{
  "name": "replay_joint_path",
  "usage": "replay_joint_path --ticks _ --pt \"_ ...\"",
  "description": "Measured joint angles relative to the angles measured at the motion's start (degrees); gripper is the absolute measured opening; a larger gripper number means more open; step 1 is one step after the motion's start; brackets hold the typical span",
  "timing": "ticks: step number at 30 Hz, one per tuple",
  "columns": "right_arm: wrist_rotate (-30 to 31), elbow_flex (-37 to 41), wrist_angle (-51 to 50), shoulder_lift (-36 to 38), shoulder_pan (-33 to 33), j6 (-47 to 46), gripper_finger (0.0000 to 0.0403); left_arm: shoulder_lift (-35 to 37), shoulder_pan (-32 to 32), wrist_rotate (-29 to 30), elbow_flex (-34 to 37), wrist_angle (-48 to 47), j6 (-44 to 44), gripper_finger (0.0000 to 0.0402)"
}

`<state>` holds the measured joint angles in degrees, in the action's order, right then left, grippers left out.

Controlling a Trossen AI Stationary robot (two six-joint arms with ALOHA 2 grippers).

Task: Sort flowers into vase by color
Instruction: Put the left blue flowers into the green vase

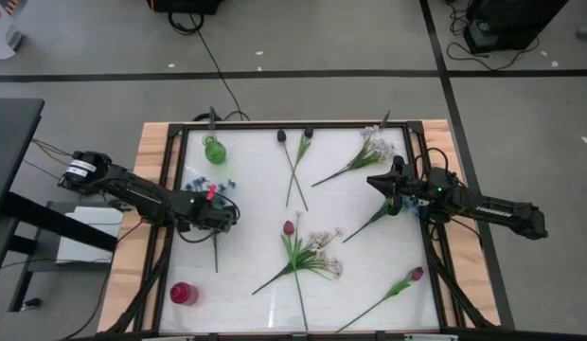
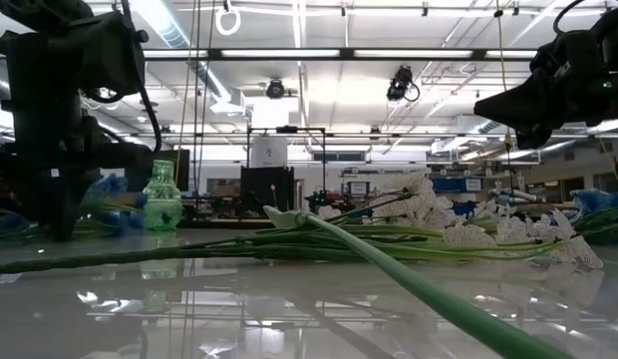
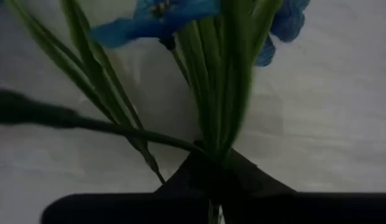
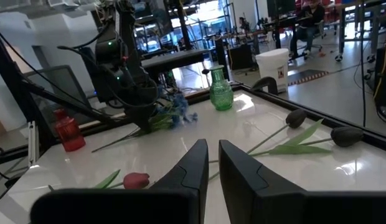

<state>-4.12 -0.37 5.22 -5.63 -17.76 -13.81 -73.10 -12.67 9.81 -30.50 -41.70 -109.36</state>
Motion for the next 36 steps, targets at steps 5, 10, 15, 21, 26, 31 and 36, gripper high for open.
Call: replay_joint_path --ticks 5,10,15,21,26,31,36 --pt "0.00 -0.01 0.16 0.02 0.00 0.00 0.0049 0.72 0.02 0.04 -0.91 0.74 3.37 0.0008" --pt "0.00 0.00 0.17 0.00 -0.02 0.00 0.0049 0.79 0.04 0.01 -3.94 4.82 10.76 0.0009" --pt "0.00 0.01 0.30 0.00 -0.02 -0.01 0.0049 0.81 2.14 1.55 -7.66 7.43 23.79 0.0009" --pt "0.00 -0.01 0.30 0.00 -0.01 0.00 0.0049 0.83 8.48 3.68 -13.99 8.10 45.31 0.0009" --pt "0.00 0.01 0.30 0.00 -0.01 0.01 0.0049 0.83 14.57 4.11 -21.67 8.14 61.10 0.0009" --pt "0.01 -0.01 0.30 0.00 0.00 0.00 0.0049 0.85 19.55 5.54 -29.91 8.14 75.19 0.0009" --pt "0.00 -0.01 0.30 0.00 -0.02 -0.01 0.0049 0.89 24.37 5.50 -35.57 8.79 89.50 0.0009"
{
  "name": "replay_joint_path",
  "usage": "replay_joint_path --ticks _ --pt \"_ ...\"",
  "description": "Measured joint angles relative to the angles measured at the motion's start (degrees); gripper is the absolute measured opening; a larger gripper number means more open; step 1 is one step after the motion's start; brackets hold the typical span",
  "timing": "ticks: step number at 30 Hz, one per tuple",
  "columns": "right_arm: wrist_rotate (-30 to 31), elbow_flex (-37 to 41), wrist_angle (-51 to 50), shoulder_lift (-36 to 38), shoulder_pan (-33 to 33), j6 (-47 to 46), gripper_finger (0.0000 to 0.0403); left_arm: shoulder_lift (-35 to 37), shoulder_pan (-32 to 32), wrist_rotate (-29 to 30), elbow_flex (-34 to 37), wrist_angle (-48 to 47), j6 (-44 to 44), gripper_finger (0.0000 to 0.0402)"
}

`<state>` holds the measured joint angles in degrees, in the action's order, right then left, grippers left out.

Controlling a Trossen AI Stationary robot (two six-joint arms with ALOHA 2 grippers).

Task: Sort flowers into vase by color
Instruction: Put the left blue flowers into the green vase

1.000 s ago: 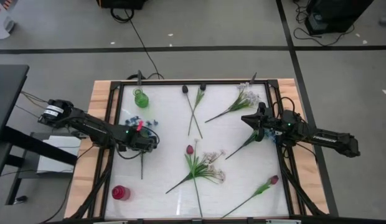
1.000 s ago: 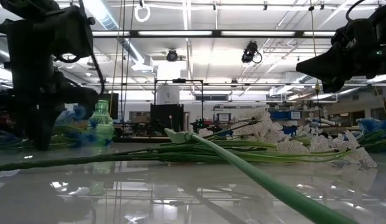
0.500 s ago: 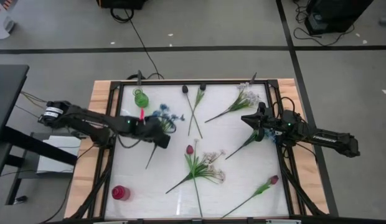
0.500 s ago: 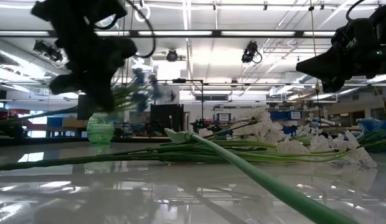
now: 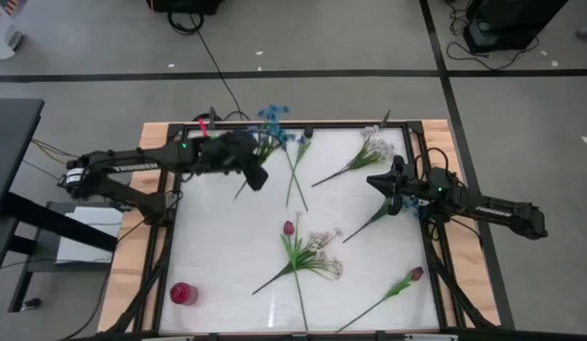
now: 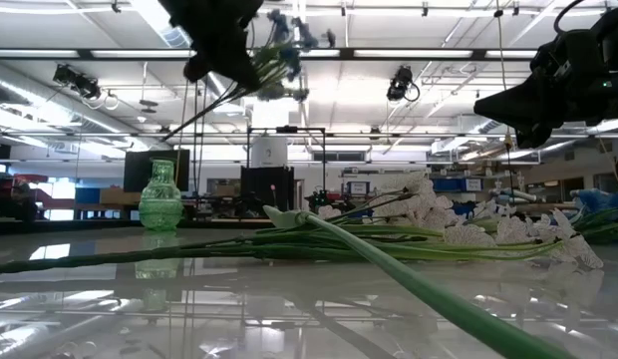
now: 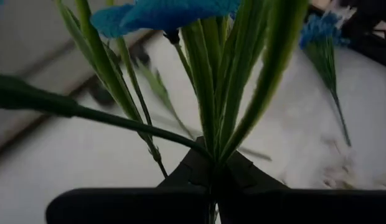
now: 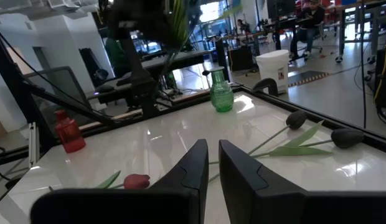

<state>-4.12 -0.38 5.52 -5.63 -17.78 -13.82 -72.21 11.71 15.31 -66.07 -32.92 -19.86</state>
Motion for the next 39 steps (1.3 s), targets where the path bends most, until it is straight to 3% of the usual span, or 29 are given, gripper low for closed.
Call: replay_joint_path --ticks 7,18,21,25,32,39 --pt "0.00 0.00 0.00 0.00 0.00 0.02 0.0049 3.11 9.65 -1.90 -1.82 1.52 10.09 0.0009" --pt "0.00 0.01 -0.02 0.00 0.02 0.01 0.0049 9.67 21.68 2.89 -1.66 8.31 17.57 0.0009" --pt "0.00 0.02 -0.02 0.00 0.02 0.00 0.0049 12.69 24.12 4.30 2.88 15.63 17.86 0.0009" --pt "0.00 0.02 0.00 0.00 0.00 0.01 0.0049 17.67 26.40 4.39 14.41 28.14 16.42 0.0009" --pt "0.00 0.01 0.00 0.01 0.00 0.00 0.0049 25.02 25.40 4.28 27.88 42.71 20.57 0.0009" --pt "0.02 0.02 0.00 0.02 0.00 0.00 0.0049 30.13 25.64 8.25 29.01 39.40 23.66 0.0009"
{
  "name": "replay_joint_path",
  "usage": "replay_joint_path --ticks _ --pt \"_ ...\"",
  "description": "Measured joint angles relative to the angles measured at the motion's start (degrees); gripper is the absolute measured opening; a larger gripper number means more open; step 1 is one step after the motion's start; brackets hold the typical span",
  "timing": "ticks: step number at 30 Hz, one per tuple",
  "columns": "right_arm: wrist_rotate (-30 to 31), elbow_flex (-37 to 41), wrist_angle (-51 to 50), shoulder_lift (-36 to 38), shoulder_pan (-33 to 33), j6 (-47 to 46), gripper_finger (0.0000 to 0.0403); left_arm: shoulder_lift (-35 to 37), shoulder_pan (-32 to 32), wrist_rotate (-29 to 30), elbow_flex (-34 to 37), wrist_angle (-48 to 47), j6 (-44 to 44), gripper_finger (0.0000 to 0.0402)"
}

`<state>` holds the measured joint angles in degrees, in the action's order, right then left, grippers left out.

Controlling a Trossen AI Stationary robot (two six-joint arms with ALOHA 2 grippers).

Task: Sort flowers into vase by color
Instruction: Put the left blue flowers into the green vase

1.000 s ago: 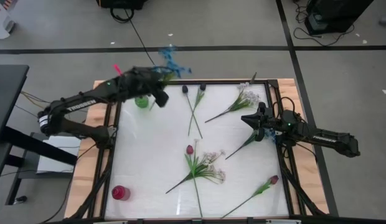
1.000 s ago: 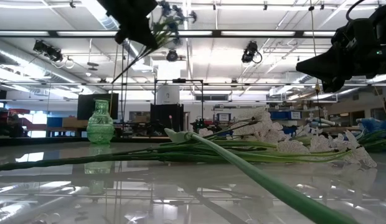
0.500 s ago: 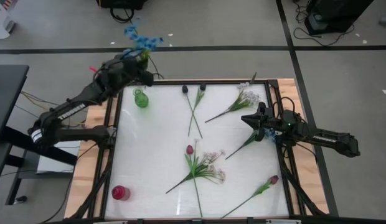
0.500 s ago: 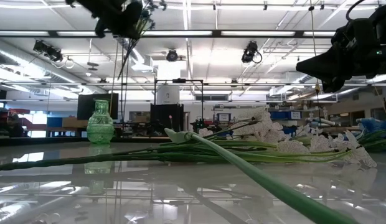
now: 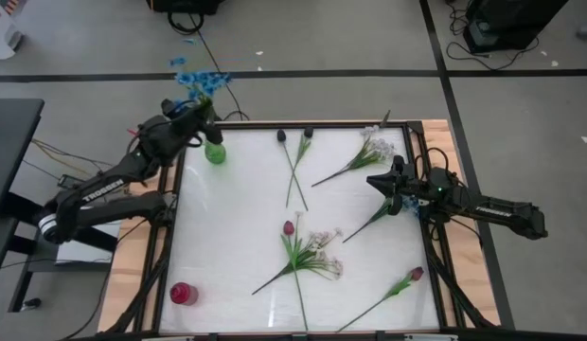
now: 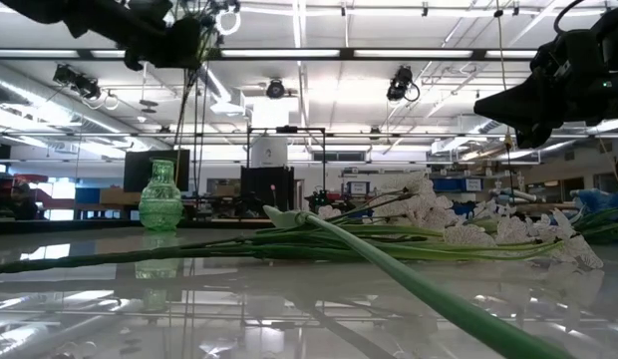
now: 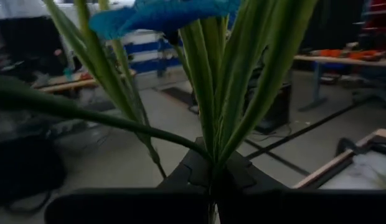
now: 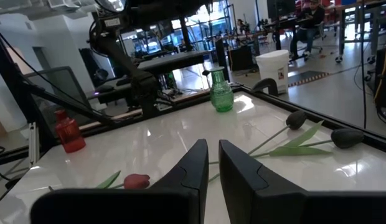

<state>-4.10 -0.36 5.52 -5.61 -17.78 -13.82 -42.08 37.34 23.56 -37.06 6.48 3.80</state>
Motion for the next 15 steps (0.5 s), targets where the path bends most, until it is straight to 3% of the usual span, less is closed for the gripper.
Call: replay_joint_path --ticks 3,9,15 --pt "-0.02 -0.01 0.00 -0.02 0.01 0.01 0.0049 1.99 1.33 2.67 0.00 -3.91 -2.17 0.0009" --pt "-0.02 -0.02 0.00 0.00 0.02 0.00 0.0049 2.75 2.73 2.31 0.03 -4.58 -2.96 0.0009" --pt "-0.02 -0.02 0.00 -0.02 0.00 0.00 0.0049 3.57 2.72 2.06 7.74 4.32 -4.46 0.0009"
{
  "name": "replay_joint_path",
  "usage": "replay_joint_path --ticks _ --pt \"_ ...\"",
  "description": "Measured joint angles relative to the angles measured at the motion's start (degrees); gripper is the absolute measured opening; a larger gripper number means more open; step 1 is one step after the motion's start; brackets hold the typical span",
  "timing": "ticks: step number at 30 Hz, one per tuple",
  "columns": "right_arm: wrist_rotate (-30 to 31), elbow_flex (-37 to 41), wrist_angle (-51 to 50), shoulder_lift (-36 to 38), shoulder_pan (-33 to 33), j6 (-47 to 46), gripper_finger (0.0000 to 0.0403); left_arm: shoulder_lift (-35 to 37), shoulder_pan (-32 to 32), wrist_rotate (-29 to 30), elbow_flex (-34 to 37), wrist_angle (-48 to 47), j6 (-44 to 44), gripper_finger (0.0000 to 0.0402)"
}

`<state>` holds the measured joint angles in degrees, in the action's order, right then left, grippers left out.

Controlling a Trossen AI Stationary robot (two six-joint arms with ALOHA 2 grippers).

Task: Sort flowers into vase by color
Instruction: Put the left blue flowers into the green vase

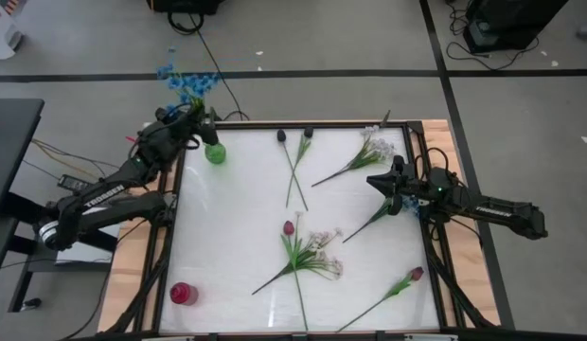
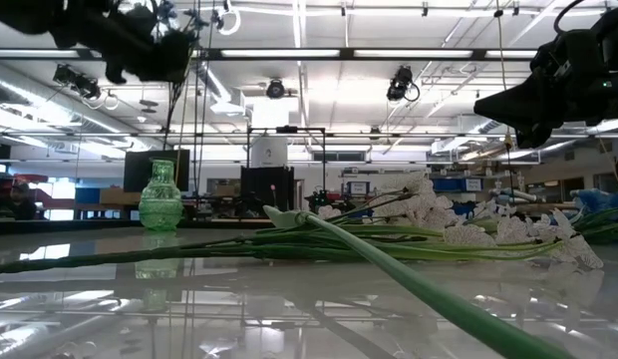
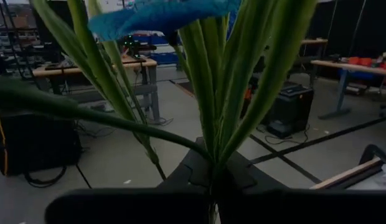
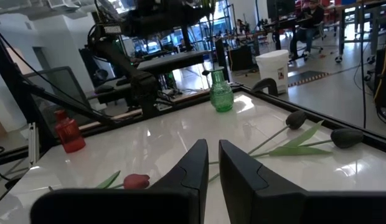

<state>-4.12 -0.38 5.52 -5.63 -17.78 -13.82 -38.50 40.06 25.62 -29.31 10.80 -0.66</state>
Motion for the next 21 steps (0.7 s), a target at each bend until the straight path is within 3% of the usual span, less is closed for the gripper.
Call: replay_joint_path --ticks 6,14,21 --pt "0.00 0.01 0.00 0.02 0.01 0.00 0.0049 0.24 0.00 -0.15 7.25 8.44 -1.32 0.0009" --pt "0.00 0.00 0.00 0.00 0.00 0.00 0.0049 0.26 0.01 0.68 10.49 9.16 -2.30 0.0014" --pt "0.00 0.01 0.00 0.02 0.01 0.01 0.0049 0.24 0.02 5.51 11.18 8.29 -6.43 0.0088"
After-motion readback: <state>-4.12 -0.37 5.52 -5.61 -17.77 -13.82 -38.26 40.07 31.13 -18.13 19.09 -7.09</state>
